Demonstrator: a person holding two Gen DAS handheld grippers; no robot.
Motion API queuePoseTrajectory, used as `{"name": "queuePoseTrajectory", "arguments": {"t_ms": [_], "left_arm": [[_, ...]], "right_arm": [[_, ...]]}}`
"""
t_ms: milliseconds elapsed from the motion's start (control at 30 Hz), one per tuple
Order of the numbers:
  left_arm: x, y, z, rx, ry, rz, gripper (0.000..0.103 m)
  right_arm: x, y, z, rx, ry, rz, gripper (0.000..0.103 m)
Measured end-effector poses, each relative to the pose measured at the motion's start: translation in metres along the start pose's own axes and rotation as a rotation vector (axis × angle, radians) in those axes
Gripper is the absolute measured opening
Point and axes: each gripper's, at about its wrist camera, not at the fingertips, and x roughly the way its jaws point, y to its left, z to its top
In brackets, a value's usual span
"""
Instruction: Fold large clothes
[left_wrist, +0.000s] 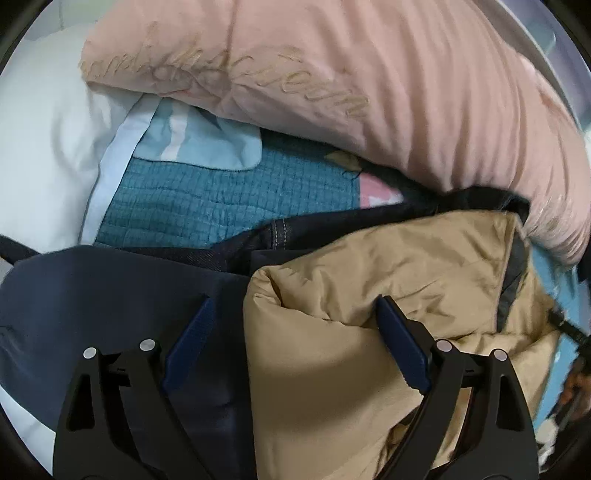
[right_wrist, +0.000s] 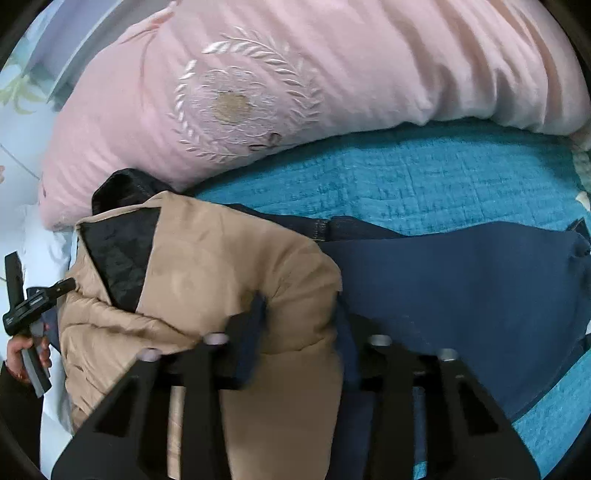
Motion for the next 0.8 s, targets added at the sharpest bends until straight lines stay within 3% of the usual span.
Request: {"name": "queuePoseTrajectory", "arguments": {"t_ms": [33, 67, 100, 133, 200, 233, 367, 567, 800], "left_arm": [[-0.002, -0.002, -0.001, 0.013, -0.007, 0.007, 0.085], [-0.006, -0.005, -0.002, 0.028, -0.019, -0.02, 0.075], [-0.011, -0.01, -0.002, 0.045, -0.027, -0.05, 0.066], [-0.015, -0.014, -0.003, 0.067, -0.037, -0.044, 0.065], [-0.024, -0.022, -0.005, 0.124, -0.066, -0.033, 0.051], [-0.03, -0.026, -0.007, 0.157, -0.082, -0.021, 0.049], [-0.057, -0.025, -0.016, 0.179, -0.141, -0.047, 0.025], [-0.099, -0.022, -0.039, 0.171, -0.197, -0.092, 0.014], [-0.155, -0.021, -0.083, 0.149, -0.274, -0.111, 0.012]], "right_arm": [[-0.003, 0.001, -0.001, -0.006, -0.005, 0.002, 0.018], [-0.006, 0.003, -0.002, -0.011, -0.009, 0.005, 0.016], [-0.012, 0.006, -0.003, -0.022, -0.021, 0.009, 0.015], [-0.018, 0.009, -0.003, -0.033, -0.034, 0.01, 0.014], [-0.029, 0.011, -0.005, -0.039, -0.063, 0.02, 0.013], [-0.036, 0.013, -0.008, -0.041, -0.081, 0.025, 0.013], [-0.064, 0.017, -0.022, -0.044, -0.139, 0.045, 0.013], [-0.104, 0.029, -0.047, -0.05, -0.205, 0.083, 0.012], [-0.152, 0.048, -0.083, -0.089, -0.252, 0.09, 0.012]]}}
